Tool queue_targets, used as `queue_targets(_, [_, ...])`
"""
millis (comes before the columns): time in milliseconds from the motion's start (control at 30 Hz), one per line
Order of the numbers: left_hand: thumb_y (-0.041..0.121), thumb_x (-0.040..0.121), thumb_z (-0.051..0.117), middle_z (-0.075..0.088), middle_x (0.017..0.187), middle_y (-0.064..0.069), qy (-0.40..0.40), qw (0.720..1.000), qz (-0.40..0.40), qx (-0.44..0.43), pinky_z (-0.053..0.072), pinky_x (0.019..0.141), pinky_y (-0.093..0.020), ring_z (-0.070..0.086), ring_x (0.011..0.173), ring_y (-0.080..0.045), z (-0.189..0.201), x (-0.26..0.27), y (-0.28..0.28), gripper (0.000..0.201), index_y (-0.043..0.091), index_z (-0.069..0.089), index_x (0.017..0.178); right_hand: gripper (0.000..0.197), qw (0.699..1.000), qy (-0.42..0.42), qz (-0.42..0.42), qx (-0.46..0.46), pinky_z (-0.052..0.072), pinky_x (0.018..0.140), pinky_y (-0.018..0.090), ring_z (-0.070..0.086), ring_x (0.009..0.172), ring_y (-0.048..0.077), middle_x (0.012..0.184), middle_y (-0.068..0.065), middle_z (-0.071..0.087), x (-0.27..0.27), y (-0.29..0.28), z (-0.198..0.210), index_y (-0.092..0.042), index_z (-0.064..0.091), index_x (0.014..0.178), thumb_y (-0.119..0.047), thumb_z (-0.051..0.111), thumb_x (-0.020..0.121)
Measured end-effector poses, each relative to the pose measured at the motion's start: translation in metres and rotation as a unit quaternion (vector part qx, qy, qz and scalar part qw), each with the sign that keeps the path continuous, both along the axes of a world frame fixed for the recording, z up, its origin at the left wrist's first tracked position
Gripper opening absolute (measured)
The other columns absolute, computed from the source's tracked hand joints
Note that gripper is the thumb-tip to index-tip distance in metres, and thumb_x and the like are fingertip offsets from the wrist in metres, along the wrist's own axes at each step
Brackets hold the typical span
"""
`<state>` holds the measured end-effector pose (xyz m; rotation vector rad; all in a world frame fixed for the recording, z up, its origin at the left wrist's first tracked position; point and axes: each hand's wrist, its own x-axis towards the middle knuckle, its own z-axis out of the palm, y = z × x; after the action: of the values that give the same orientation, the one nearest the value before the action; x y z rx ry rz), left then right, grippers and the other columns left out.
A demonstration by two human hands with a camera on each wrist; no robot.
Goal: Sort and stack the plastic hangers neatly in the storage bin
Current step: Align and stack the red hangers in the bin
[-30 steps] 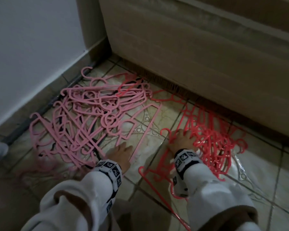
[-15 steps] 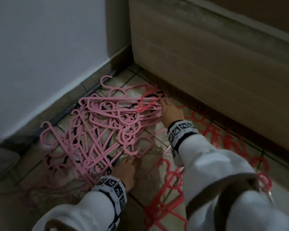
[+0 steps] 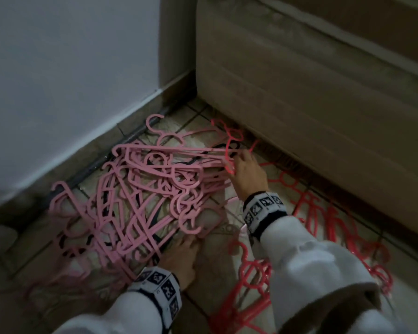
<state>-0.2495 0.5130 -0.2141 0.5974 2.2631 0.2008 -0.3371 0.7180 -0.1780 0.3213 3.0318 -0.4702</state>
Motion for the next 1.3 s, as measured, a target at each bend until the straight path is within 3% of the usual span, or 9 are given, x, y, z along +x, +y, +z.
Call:
queue_targets(133, [0.014, 0.095, 0.043, -0.008, 0.157, 0.004, 0.009, 0.999, -0.038, -0.006, 0.008, 0.118, -0.027, 0.001, 0.145, -0.018, 0.009, -0.001, 0.006, 0.071, 0.02, 0.0, 0.15, 0.068, 0.994, -0.101, -0.048, 0.019, 0.045, 0.085, 0.04, 0.045, 0.12, 0.031, 0.131, 0.013, 0.042, 0.065, 0.032, -0.005, -0.008, 0.05, 0.124, -0.054, 0.014, 0.09])
queue_targets(267, [0.018, 0.096, 0.044, -0.008, 0.157, 0.004, 0.005, 0.999, -0.041, -0.028, 0.009, 0.118, -0.026, 0.002, 0.145, -0.017, 0.013, 0.003, 0.01, 0.072, 0.02, -0.002, 0.15, 0.037, 0.962, -0.25, -0.014, 0.109, 0.03, 0.102, 0.044, 0.051, 0.118, 0.023, 0.131, 0.002, 0.047, 0.114, 0.069, -0.011, -0.019, 0.042, 0.126, -0.013, 0.043, 0.09])
queue_targets(433, [0.019, 0.096, 0.045, -0.008, 0.157, 0.003, -0.01, 0.998, -0.05, -0.046, 0.008, 0.117, -0.026, 0.0, 0.145, -0.018, 0.017, 0.002, 0.012, 0.073, 0.019, -0.005, 0.15, 0.038, 0.971, -0.181, -0.038, 0.149, 0.019, 0.11, 0.048, 0.056, 0.112, 0.022, 0.113, 0.002, 0.062, 0.1, 0.084, -0.001, -0.023, 0.05, 0.122, -0.009, 0.044, 0.088])
queue_targets(533, [0.02, 0.096, 0.045, -0.01, 0.157, 0.002, -0.017, 0.997, -0.053, -0.062, 0.008, 0.119, -0.029, -0.002, 0.145, -0.02, 0.017, 0.001, 0.012, 0.074, 0.019, -0.006, 0.15, 0.053, 0.982, -0.175, -0.067, 0.011, 0.027, 0.11, 0.041, 0.038, 0.132, 0.027, 0.144, 0.011, 0.037, 0.062, 0.102, -0.025, -0.016, 0.024, 0.143, -0.02, 0.042, 0.093])
queue_targets(633, [0.016, 0.097, 0.042, -0.01, 0.157, 0.002, -0.021, 0.996, -0.049, -0.072, 0.008, 0.119, -0.034, -0.003, 0.145, -0.021, 0.013, 0.003, 0.011, 0.073, 0.02, -0.008, 0.15, 0.063, 0.968, -0.234, -0.089, -0.001, 0.009, 0.117, 0.04, 0.008, 0.144, 0.025, 0.157, 0.003, 0.004, 0.045, 0.112, -0.045, -0.021, 0.005, 0.149, -0.032, 0.037, 0.096])
queue_targets(833, [0.016, 0.096, 0.041, -0.011, 0.157, 0.002, -0.027, 0.995, -0.054, -0.084, 0.005, 0.119, -0.032, -0.004, 0.145, -0.021, 0.01, 0.002, 0.011, 0.072, 0.019, -0.008, 0.15, 0.043, 0.964, -0.199, -0.09, 0.15, 0.016, 0.11, 0.051, 0.039, 0.128, 0.02, 0.135, 0.002, 0.048, 0.072, 0.105, -0.041, -0.019, 0.042, 0.129, -0.036, 0.041, 0.089])
queue_targets(967, [0.016, 0.097, 0.041, -0.012, 0.157, 0.001, -0.036, 0.994, -0.047, -0.087, 0.007, 0.119, -0.034, -0.004, 0.145, -0.021, 0.008, 0.002, 0.012, 0.073, 0.019, -0.01, 0.149, 0.074, 0.95, -0.264, -0.087, 0.141, 0.014, 0.11, 0.057, 0.022, 0.138, 0.021, 0.144, 0.001, 0.037, 0.123, 0.117, -0.03, -0.024, 0.032, 0.139, -0.057, 0.056, 0.076])
queue_targets(1100, [0.018, 0.096, 0.043, -0.008, 0.157, 0.001, -0.027, 0.998, 0.005, -0.062, 0.008, 0.119, -0.031, 0.0, 0.145, -0.02, 0.001, 0.005, 0.012, 0.074, 0.019, -0.009, 0.149, 0.074, 0.933, -0.316, -0.117, 0.127, 0.01, 0.109, 0.062, 0.015, 0.141, 0.023, 0.148, 0.003, 0.03, 0.161, 0.134, -0.025, -0.026, 0.03, 0.141, -0.057, 0.056, 0.078])
queue_targets(1300, [0.02, 0.095, 0.046, 0.012, 0.156, -0.003, -0.031, 0.989, 0.144, 0.012, 0.029, 0.112, -0.029, 0.03, 0.137, -0.022, 0.005, 0.014, 0.02, 0.074, 0.019, -0.004, 0.15, 0.071, 0.963, -0.252, -0.095, 0.025, 0.026, 0.111, 0.044, 0.03, 0.136, 0.02, 0.145, -0.001, 0.035, 0.208, 0.13, -0.026, -0.029, 0.039, 0.136, -0.051, 0.065, 0.075])
